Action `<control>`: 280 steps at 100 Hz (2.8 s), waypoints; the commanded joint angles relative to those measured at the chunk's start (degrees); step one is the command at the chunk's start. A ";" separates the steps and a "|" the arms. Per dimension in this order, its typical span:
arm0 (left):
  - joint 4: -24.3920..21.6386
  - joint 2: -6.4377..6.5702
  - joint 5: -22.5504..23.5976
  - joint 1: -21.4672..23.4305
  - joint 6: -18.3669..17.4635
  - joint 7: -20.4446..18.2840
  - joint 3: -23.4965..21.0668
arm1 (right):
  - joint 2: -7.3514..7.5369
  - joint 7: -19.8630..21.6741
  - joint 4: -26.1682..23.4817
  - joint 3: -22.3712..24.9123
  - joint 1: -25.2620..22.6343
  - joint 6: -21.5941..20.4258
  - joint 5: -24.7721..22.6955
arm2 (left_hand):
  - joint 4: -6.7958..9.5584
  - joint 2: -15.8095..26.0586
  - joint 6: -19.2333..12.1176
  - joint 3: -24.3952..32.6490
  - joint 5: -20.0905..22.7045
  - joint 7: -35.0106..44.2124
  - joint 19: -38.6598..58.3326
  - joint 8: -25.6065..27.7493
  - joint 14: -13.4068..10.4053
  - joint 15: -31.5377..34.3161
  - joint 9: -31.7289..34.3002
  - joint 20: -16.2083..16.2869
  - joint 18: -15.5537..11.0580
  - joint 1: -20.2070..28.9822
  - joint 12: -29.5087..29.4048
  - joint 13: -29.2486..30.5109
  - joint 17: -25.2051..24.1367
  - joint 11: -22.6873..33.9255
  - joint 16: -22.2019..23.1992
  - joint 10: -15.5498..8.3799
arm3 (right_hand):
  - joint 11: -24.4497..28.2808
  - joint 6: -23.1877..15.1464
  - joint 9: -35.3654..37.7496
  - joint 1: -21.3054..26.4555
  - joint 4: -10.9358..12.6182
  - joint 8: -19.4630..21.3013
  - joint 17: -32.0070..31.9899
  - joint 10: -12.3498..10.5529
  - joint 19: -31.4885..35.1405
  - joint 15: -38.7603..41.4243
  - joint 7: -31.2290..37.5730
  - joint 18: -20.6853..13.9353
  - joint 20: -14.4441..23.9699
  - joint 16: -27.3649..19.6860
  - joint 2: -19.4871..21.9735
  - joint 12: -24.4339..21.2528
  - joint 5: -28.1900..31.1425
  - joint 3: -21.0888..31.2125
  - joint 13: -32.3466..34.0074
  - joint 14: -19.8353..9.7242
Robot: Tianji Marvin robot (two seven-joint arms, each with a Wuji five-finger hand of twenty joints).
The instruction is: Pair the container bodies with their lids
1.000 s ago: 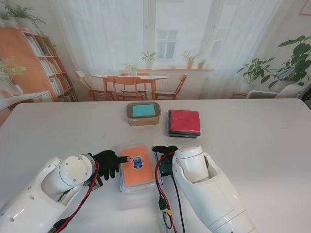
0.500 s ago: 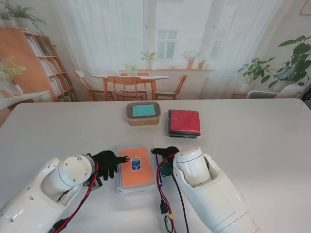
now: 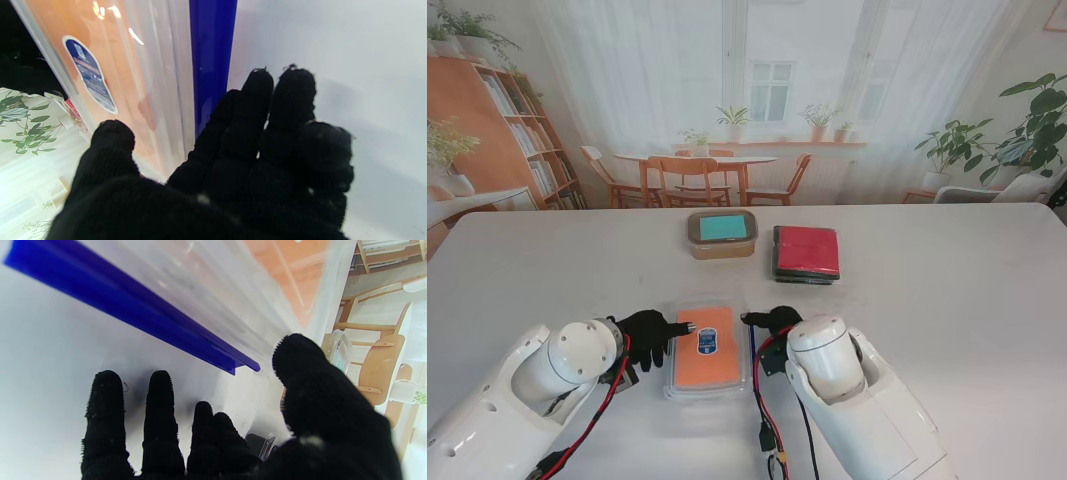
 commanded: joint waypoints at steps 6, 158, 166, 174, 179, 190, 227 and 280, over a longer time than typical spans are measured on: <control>0.03 -0.44 -0.43 -0.45 -0.24 -0.26 0.56 | 2.21 2.90 2.90 -1.63 -2.13 -0.31 -2.02 | -0.17 -0.50 -2.22 -0.67 1.78 2.01 1.92 0.20 5.39 1.98 1.47 -0.50 -3.75 -0.24 -0.53 1.66 1.89 1.55 -0.78 -0.47 | -9.15 3.04 -5.27 5.76 2.78 0.37 -2.11 10.58 -0.10 -8.39 1.55 0.25 2.05 -1.66 -0.68 -6.11 0.18 3.43 -7.09 5.09; -1.44 -0.87 -1.29 1.60 -1.49 1.16 -2.47 | 9.38 13.12 1.42 -6.98 -0.82 -7.15 -16.62 | -0.22 -0.69 -4.93 -0.68 1.96 0.39 2.84 -0.23 5.19 2.49 1.57 -1.19 -4.27 -0.09 -0.45 2.29 3.28 1.81 -0.78 -0.41 | -9.36 2.31 -5.14 0.07 1.17 -2.21 -8.53 9.28 -6.76 -13.84 2.40 4.51 5.16 -1.78 -5.88 -6.99 0.87 6.21 -9.27 7.46; -1.70 -0.81 -1.00 2.13 -1.68 1.01 -3.18 | 9.36 13.06 1.32 -6.91 -0.74 -7.28 -16.60 | -0.23 -0.71 -5.26 -0.66 2.01 -0.13 3.20 -0.38 5.19 2.70 1.67 -1.34 -4.52 0.01 -0.40 2.67 4.10 1.94 -0.78 -0.28 | -9.30 2.29 -5.16 0.10 1.18 -2.27 -8.50 9.30 -6.71 -13.76 2.45 4.46 5.23 -1.73 -5.81 -6.83 0.90 6.12 -9.18 7.43; -1.87 -0.74 -0.90 2.64 -1.46 0.80 -3.88 | 9.34 13.03 1.26 -6.88 -0.69 -7.37 -16.50 | -0.23 -0.75 -5.60 -0.65 1.96 -0.61 3.63 -0.51 5.18 3.02 1.91 -1.51 -4.67 0.12 -0.35 3.22 5.01 2.09 -0.76 -0.10 | -9.26 2.32 -5.19 0.28 1.21 -2.32 -8.50 9.32 -6.69 -13.75 2.49 4.44 5.27 -1.71 -5.84 -6.69 0.92 6.11 -9.22 7.41; -1.94 -0.76 -0.75 3.02 -1.37 0.92 -4.30 | 9.36 13.07 1.30 -6.91 -0.64 -7.48 -16.49 | -0.23 -0.77 -5.81 -0.64 2.06 -0.87 4.04 -0.57 5.19 3.32 2.10 -1.65 -4.80 0.21 -0.30 3.65 5.68 2.27 -0.74 -0.07 | -9.23 2.34 -5.19 0.20 1.21 -2.36 -8.47 9.30 -6.66 -13.72 2.52 4.45 5.31 -1.69 -5.73 -6.59 0.93 6.03 -9.22 7.44; -2.14 -0.84 -0.29 3.74 -1.22 1.40 -5.20 | 9.31 13.03 1.40 -6.98 -0.54 -7.57 -16.34 | -0.24 -0.72 -5.39 -0.69 2.71 0.47 6.84 1.06 4.55 5.64 3.05 -3.12 -6.41 0.46 0.60 5.37 7.98 4.41 -0.50 -0.87 | -9.21 2.37 -5.21 0.30 1.24 -2.44 -8.56 9.26 -6.71 -13.72 2.56 4.47 5.34 -1.67 -5.57 -6.41 0.94 5.99 -9.32 7.41; -3.01 -0.89 -1.97 4.02 -2.58 1.15 -5.24 | 9.26 12.25 0.62 -7.12 -1.11 -8.64 -17.04 | -0.20 -0.56 -4.86 -0.68 1.90 6.05 12.26 5.18 3.07 9.52 4.50 -6.43 -9.55 0.43 2.62 8.22 12.02 8.01 0.19 -2.74 | -9.12 2.36 -5.22 0.11 1.26 -2.65 -8.87 9.22 -6.79 -13.65 2.79 4.42 5.42 -1.64 -4.90 -5.90 1.16 5.58 -9.44 7.36; -2.83 -0.75 -3.08 2.34 -2.36 0.23 -3.38 | 10.37 12.53 -2.35 -6.12 -3.76 -10.53 -19.81 | -0.17 -0.63 -4.86 -0.66 1.85 7.85 12.89 5.43 2.74 9.86 5.04 -7.33 -9.92 0.63 2.78 8.91 12.89 8.42 0.18 -3.03 | -9.36 2.18 -5.23 -2.04 1.20 -3.12 -11.29 9.15 -8.70 -15.15 2.84 4.55 5.11 -2.14 -4.95 -5.56 1.47 5.18 -10.74 6.95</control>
